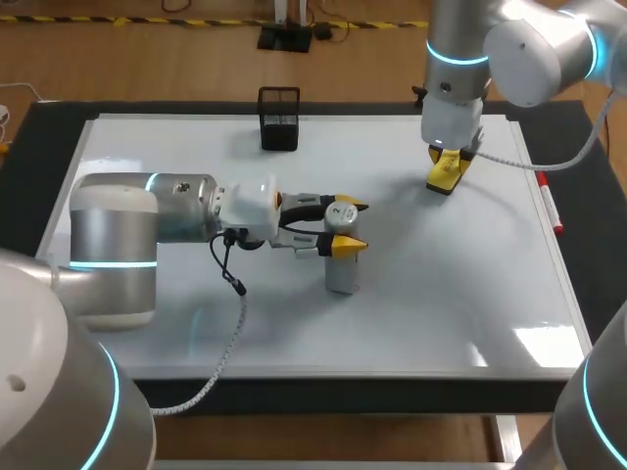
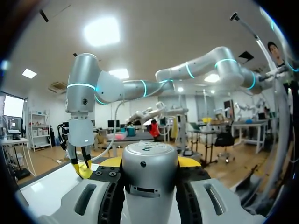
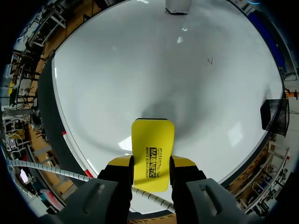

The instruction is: Pick up the inspection probe, press it on each red-marked spot on the whiteboard one by one, put down the probe, pick up the eraser, and wipe off all the red marks.

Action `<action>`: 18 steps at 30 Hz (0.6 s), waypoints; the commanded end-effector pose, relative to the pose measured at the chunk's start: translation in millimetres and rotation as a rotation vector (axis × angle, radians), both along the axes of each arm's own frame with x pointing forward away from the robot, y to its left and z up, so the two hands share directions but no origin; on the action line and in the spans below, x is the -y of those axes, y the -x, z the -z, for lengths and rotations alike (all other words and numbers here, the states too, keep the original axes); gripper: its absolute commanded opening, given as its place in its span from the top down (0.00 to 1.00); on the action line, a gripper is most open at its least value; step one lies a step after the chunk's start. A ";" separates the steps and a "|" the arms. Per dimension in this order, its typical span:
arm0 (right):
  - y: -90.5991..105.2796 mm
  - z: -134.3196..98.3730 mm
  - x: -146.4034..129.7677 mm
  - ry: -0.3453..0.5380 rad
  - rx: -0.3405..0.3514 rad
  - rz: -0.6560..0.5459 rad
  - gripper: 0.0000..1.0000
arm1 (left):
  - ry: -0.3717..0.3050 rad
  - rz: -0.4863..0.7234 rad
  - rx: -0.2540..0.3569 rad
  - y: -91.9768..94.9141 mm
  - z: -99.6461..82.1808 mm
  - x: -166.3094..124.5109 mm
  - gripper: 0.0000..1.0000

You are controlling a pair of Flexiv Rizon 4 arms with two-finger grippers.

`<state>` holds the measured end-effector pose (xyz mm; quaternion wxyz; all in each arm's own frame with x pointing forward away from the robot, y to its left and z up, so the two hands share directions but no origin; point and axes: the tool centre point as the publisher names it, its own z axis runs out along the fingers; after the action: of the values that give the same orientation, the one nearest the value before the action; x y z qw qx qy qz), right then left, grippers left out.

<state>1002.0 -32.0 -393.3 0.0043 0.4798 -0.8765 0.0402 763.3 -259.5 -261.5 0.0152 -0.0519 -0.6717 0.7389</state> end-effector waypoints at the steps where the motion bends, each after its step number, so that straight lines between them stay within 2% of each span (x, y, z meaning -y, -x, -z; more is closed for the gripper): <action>1: -0.7 -0.6 0.5 0.003 -0.001 -0.001 1.00 | 0.001 0.006 -0.006 -1.5 6.4 0.2 1.00; 18: -0.7 -0.6 0.5 0.003 -0.001 -0.001 1.00 | -0.016 0.009 -0.005 0.1 7.2 -0.4 1.00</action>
<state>1001.9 -32.0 -393.3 0.0043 0.4798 -0.8765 0.0402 763.0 -259.9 -265.1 0.0211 -0.0528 -0.6753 0.7354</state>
